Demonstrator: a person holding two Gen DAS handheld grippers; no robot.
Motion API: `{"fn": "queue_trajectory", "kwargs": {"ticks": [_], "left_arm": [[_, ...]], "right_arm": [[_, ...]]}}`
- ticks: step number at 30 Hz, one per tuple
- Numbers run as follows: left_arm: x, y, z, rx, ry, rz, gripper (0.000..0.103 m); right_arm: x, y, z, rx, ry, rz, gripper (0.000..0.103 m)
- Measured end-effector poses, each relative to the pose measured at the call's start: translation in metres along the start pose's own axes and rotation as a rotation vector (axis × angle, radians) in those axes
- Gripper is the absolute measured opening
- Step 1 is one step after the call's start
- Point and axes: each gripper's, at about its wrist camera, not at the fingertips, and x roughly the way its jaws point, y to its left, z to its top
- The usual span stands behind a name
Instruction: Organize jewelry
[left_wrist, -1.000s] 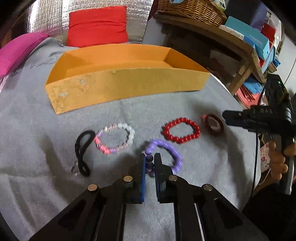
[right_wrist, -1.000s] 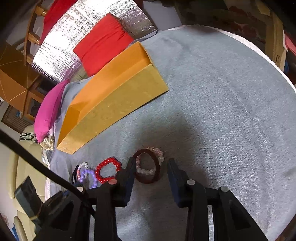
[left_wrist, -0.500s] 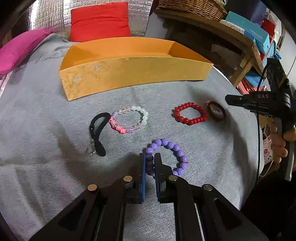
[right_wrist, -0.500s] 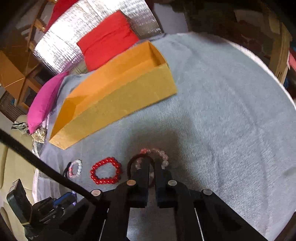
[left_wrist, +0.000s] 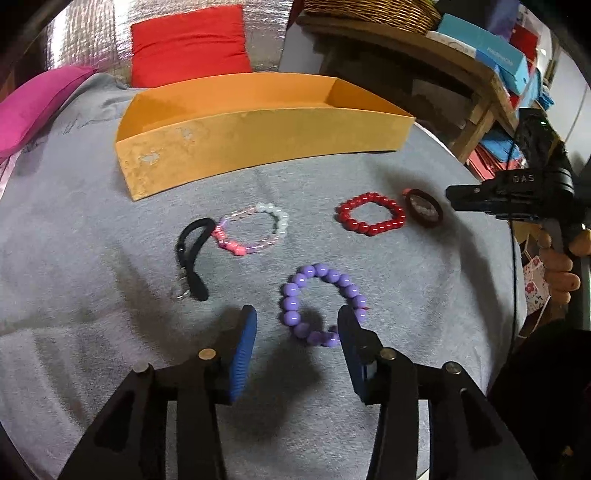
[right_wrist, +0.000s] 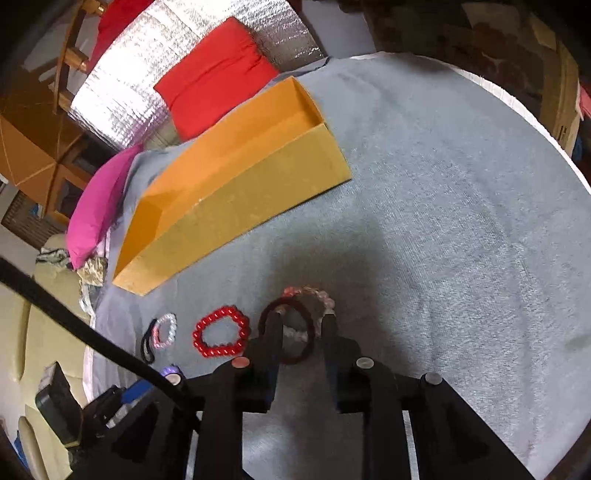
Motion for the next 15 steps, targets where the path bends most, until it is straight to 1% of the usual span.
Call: {"fn": "queue_trajectory", "kwargs": {"ticks": [2, 5, 7, 11, 12, 13, 15], "left_arm": [[0.001, -0.005, 0.001, 0.010, -0.002, -0.019, 0.054], [0.002, -0.011, 0.003, 0.019, -0.004, -0.042, 0.058], [0.005, -0.014, 0.004, 0.020, 0.003, -0.047, 0.059], [0.013, -0.016, 0.003, 0.023, 0.031, -0.036, 0.059], [0.015, -0.016, 0.003, 0.023, 0.033, -0.034, 0.059], [0.015, -0.015, 0.003, 0.022, 0.031, -0.034, 0.059], [0.013, -0.014, 0.003, 0.017, 0.022, -0.032, 0.059]], "right_arm": [[0.002, -0.002, -0.002, -0.003, 0.021, 0.007, 0.024], [0.007, 0.001, -0.005, -0.011, 0.043, 0.021, 0.024], [0.011, 0.006, -0.007, -0.027, 0.043, -0.001, 0.024], [0.020, 0.009, -0.008, -0.012, 0.049, -0.029, 0.023], [0.021, 0.010, -0.009, -0.022, 0.042, -0.043, 0.019], [0.020, 0.014, -0.010, -0.039, 0.033, -0.052, 0.009], [0.013, 0.020, -0.010, -0.079, -0.008, -0.061, 0.007]]}}
